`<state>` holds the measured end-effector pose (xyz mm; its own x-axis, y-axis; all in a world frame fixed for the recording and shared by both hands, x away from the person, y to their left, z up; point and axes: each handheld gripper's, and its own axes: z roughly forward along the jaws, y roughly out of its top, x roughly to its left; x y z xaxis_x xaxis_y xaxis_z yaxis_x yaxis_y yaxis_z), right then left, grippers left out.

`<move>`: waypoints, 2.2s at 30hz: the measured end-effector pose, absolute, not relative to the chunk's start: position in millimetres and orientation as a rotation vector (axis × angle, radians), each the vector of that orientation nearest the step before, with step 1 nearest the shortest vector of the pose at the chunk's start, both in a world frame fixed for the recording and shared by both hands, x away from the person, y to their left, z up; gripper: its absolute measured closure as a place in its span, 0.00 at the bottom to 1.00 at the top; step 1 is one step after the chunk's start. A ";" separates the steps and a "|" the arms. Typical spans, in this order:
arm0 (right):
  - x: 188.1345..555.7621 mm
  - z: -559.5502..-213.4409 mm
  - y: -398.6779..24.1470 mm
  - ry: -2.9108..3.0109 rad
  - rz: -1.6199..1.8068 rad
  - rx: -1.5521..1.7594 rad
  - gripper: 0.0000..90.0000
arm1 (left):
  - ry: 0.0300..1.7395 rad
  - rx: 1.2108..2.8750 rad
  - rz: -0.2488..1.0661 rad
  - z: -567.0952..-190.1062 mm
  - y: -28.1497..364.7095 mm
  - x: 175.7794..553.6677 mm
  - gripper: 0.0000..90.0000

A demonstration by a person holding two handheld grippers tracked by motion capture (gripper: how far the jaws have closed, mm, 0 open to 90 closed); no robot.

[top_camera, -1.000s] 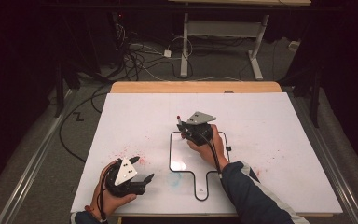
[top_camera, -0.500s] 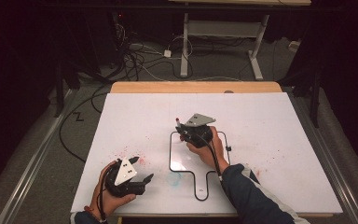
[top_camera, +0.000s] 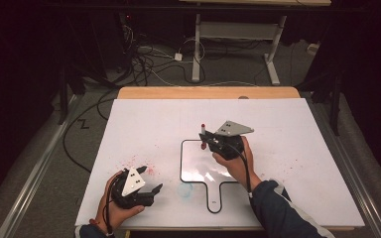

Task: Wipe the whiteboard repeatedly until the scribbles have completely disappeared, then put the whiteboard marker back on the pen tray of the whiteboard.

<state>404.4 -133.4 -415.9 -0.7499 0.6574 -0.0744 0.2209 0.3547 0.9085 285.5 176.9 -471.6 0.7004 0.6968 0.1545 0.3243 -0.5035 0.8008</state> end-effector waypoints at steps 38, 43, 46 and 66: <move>340.3 -404.8 -266.6 2.418 1.216 1.064 0.90 | 0.749 2.154 0.622 -471.4 169.8 286.6 0.24; 354.2 -417.4 -263.0 2.449 1.213 1.133 0.90 | 0.753 2.164 0.603 -472.8 168.5 286.9 0.25; 361.1 -424.0 -258.8 2.441 1.206 1.150 0.90 | 0.751 2.169 0.602 -473.2 167.8 287.0 0.24; 390.2 -466.4 -227.1 2.334 1.009 1.138 0.87 | 0.748 2.188 0.619 -474.6 166.0 288.4 0.25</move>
